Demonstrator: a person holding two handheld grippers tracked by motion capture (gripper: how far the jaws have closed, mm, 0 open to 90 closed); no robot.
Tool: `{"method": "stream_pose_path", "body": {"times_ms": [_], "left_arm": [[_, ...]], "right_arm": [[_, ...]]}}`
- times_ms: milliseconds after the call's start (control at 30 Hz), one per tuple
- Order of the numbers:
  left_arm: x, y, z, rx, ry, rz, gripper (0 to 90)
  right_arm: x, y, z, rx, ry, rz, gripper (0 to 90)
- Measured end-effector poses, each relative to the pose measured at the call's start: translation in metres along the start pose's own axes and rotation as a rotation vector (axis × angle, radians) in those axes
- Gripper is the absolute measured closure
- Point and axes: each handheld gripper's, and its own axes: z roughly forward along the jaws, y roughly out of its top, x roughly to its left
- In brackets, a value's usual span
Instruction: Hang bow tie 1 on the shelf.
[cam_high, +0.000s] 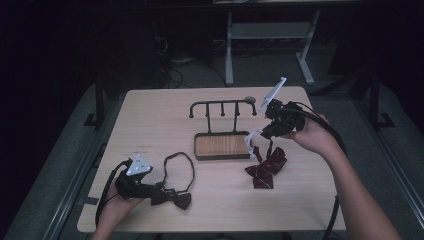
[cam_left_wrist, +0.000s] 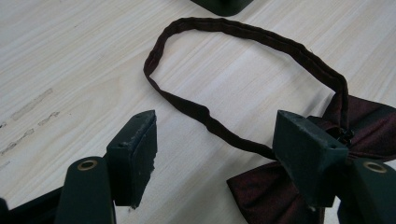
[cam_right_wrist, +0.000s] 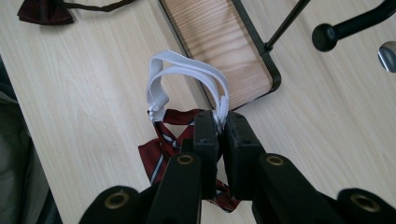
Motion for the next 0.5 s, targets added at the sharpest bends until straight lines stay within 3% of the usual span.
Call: {"method": "stream_pose_path", "body": {"times_ms": [500], "left_arm": [[0.000,0.000,-0.001,-0.002,0.000,0.008,31.2]], "right_arm": [[0.000,0.014,-0.010,-0.004,-0.012,-0.019,83.9]]}}
